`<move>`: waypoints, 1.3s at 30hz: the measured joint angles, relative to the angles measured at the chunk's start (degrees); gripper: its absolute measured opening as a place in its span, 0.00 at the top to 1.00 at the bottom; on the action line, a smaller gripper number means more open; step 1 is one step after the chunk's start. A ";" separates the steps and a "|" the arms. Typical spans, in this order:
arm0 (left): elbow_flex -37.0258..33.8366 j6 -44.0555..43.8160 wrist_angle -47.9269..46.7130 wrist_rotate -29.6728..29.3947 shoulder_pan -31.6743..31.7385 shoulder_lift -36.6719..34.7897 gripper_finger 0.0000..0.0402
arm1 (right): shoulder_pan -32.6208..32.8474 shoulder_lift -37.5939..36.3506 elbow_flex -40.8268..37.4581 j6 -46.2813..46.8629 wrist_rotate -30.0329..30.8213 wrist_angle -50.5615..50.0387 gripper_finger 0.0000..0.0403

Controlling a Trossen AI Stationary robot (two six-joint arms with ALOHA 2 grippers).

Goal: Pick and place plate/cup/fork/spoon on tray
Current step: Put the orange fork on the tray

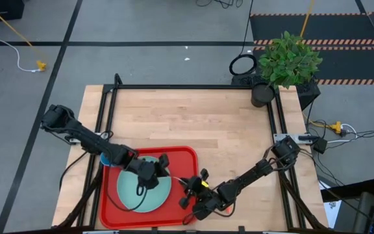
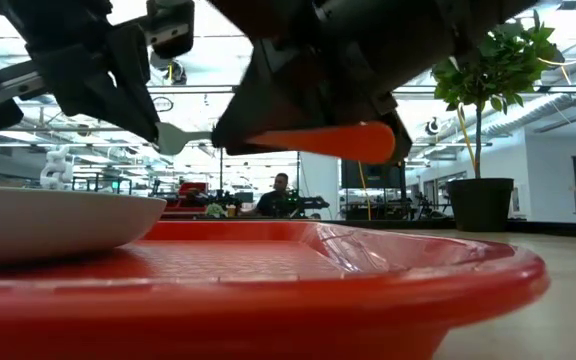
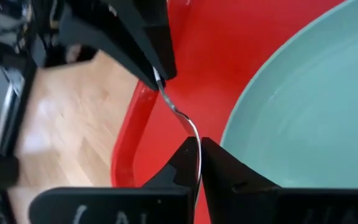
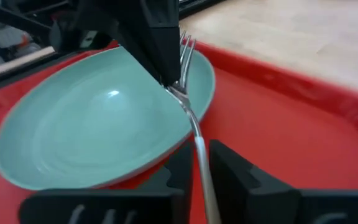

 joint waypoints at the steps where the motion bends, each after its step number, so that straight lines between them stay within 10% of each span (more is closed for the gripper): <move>1: 0.00 1.31 0.21 -0.24 -0.38 0.00 0.97 | -0.25 -0.32 0.02 1.14 -1.47 0.02 0.86; 15: 0.09 14.99 0.84 -3.60 -4.74 -0.11 0.99 | -4.79 -9.41 0.07 7.49 -23.35 -4.68 0.61; 39: 0.09 17.17 0.57 -5.22 -5.75 -0.11 0.98 | -8.02 -11.90 0.04 2.66 -35.06 -9.97 0.67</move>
